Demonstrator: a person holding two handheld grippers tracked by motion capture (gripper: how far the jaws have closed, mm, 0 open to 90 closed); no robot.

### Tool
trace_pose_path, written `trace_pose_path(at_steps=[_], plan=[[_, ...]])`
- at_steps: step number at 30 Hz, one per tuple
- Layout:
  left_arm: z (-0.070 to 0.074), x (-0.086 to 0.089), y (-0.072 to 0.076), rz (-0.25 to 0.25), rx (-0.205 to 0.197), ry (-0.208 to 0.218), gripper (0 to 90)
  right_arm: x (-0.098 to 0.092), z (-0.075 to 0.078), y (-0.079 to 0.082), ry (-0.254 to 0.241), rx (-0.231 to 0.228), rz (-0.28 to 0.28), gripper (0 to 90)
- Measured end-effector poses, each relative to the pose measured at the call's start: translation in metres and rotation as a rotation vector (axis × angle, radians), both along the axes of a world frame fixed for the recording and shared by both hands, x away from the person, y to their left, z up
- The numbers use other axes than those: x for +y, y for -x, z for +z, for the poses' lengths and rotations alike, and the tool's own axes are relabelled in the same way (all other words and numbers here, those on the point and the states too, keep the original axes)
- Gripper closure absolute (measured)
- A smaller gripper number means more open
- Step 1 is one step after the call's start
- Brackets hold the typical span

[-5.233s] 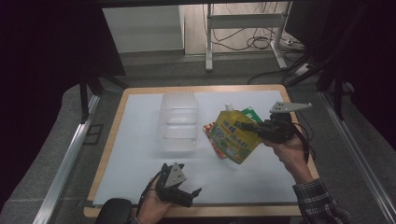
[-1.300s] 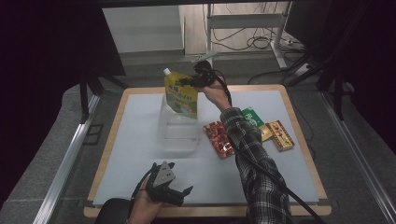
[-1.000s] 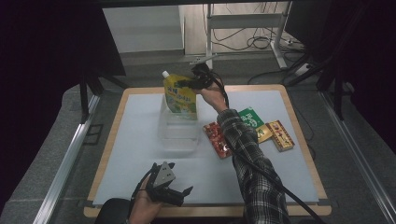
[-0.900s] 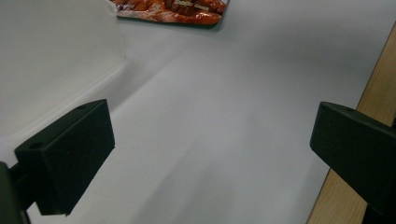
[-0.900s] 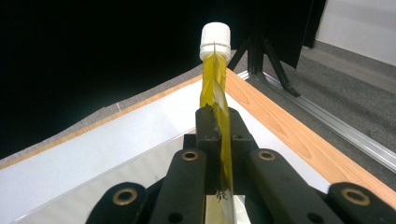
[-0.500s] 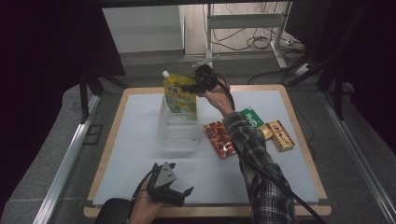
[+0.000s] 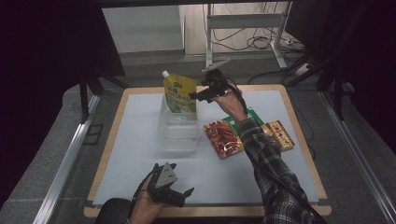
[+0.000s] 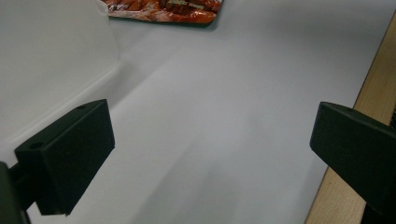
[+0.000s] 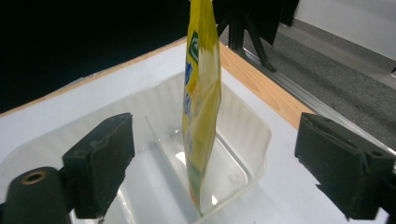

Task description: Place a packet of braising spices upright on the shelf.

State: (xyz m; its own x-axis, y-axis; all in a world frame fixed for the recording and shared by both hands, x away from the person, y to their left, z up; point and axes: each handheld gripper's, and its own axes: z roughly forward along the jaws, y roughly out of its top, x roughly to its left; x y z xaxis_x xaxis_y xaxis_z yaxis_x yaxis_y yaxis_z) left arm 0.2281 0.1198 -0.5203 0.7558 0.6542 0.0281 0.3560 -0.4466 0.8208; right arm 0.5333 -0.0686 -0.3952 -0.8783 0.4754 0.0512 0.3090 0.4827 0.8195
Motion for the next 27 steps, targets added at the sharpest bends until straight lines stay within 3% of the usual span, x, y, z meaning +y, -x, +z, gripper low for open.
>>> trace_pose_path(at_steps=[11,22,27], plan=[[-0.001,-0.001,0.000,-0.017,0.000,-0.006,0.0,-0.026,-0.006,0.012,0.054,0.027,-0.009,5.7],[-0.001,-0.003,0.001,-0.028,-0.007,0.001,0.0,-0.070,-0.018,0.024,0.099,0.009,-0.060,5.5],[-0.001,-0.004,0.001,-0.035,-0.010,-0.002,0.0,-0.094,-0.027,0.031,0.085,0.014,-0.086,5.5]])
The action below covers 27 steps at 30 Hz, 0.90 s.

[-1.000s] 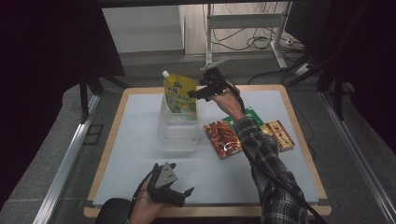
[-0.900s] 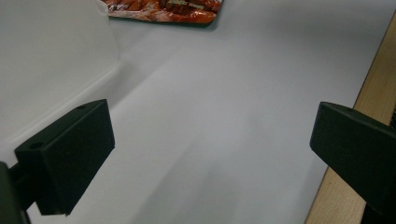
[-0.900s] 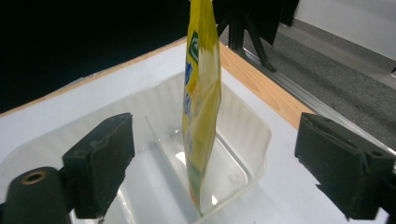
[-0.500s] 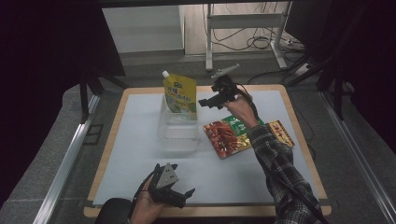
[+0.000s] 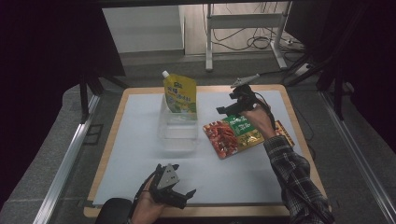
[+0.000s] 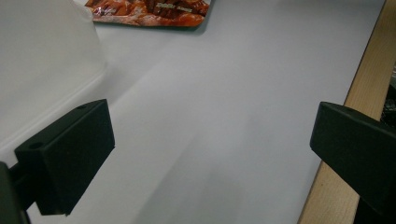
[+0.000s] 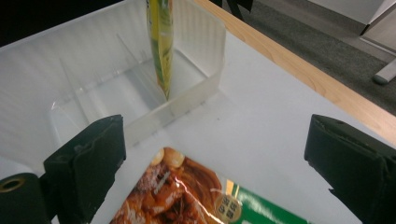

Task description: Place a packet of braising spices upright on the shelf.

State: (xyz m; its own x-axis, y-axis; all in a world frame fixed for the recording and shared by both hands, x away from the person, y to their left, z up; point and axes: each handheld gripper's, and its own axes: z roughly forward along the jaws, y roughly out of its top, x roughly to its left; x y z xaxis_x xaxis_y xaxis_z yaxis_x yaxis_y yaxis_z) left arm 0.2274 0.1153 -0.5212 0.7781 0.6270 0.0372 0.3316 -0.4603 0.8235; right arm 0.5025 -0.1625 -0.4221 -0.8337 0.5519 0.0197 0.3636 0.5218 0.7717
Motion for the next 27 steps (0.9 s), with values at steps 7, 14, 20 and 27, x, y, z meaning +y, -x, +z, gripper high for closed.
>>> trace_pose_path(at_steps=[7,14,20,27], plan=[[-0.001,-0.001,0.000,-0.002,0.001,0.000,0.0,-0.021,-0.009,0.009,-0.014,-0.005,-0.025,5.5],[-0.001,-0.002,0.000,-0.005,0.002,-0.003,0.0,-0.038,-0.020,0.016,-0.015,0.023,-0.056,5.7],[-0.002,-0.003,0.000,-0.015,0.002,-0.016,0.0,-0.050,-0.030,0.019,-0.010,0.037,-0.079,5.7],[-0.003,-0.005,0.000,-0.019,0.004,-0.018,0.0,-0.069,-0.043,0.019,0.012,0.050,-0.124,5.7]])
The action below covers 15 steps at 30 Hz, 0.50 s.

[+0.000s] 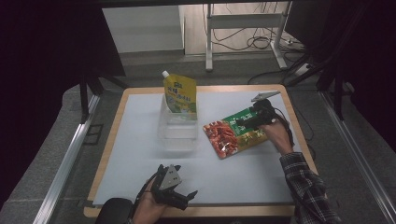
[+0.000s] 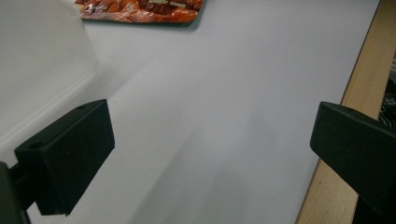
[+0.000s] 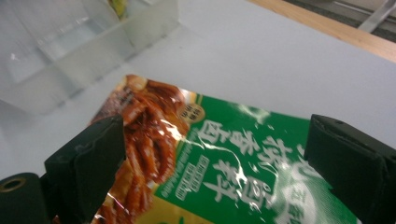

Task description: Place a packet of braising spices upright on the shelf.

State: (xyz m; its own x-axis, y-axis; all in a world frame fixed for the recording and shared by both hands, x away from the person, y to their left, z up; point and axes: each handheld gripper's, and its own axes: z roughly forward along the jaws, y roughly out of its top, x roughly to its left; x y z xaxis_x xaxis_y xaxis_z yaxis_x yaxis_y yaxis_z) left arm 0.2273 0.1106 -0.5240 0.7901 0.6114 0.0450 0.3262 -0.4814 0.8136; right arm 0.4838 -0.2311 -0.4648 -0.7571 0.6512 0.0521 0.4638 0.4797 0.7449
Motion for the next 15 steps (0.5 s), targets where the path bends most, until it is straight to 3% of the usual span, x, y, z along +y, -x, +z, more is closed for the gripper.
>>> trace_pose_path(at_steps=[15], plan=[[-0.001,-0.002,0.000,-0.007,0.001,-0.010,0.0,-0.040,-0.030,-0.008,0.034,0.079,-0.110,5.7]])
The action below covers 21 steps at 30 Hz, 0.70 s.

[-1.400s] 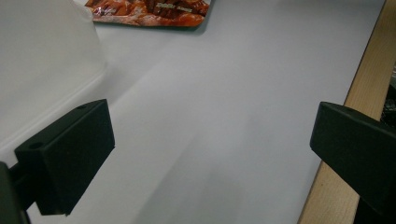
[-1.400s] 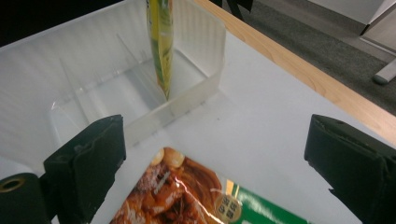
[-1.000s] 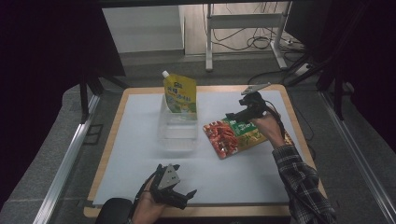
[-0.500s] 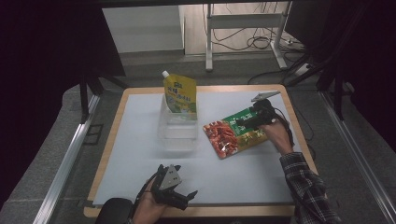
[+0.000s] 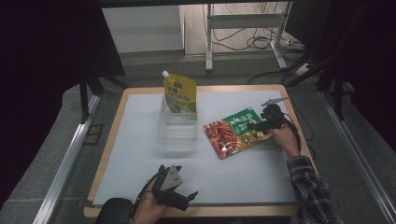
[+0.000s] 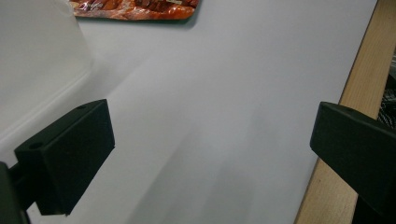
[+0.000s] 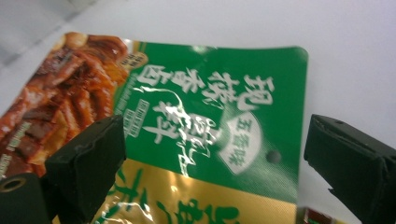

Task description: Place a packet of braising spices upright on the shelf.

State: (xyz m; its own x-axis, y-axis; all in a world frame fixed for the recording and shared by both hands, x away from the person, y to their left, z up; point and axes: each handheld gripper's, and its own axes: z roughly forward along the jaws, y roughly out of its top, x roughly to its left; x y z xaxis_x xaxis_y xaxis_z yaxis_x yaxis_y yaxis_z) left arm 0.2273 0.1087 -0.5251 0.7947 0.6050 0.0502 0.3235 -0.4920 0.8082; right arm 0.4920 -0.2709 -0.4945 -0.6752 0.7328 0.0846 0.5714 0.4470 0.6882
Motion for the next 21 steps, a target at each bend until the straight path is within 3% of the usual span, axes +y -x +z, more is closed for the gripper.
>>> trace_pose_path(at_steps=[13,21], plan=[[-0.001,-0.001,0.000,-0.007,0.000,-0.005,0.0,-0.011,-0.016,-0.007,0.002,0.085,-0.044,5.7],[-0.001,-0.002,0.000,-0.013,-0.001,-0.007,0.0,-0.006,-0.017,-0.010,0.002,0.116,-0.028,5.7]])
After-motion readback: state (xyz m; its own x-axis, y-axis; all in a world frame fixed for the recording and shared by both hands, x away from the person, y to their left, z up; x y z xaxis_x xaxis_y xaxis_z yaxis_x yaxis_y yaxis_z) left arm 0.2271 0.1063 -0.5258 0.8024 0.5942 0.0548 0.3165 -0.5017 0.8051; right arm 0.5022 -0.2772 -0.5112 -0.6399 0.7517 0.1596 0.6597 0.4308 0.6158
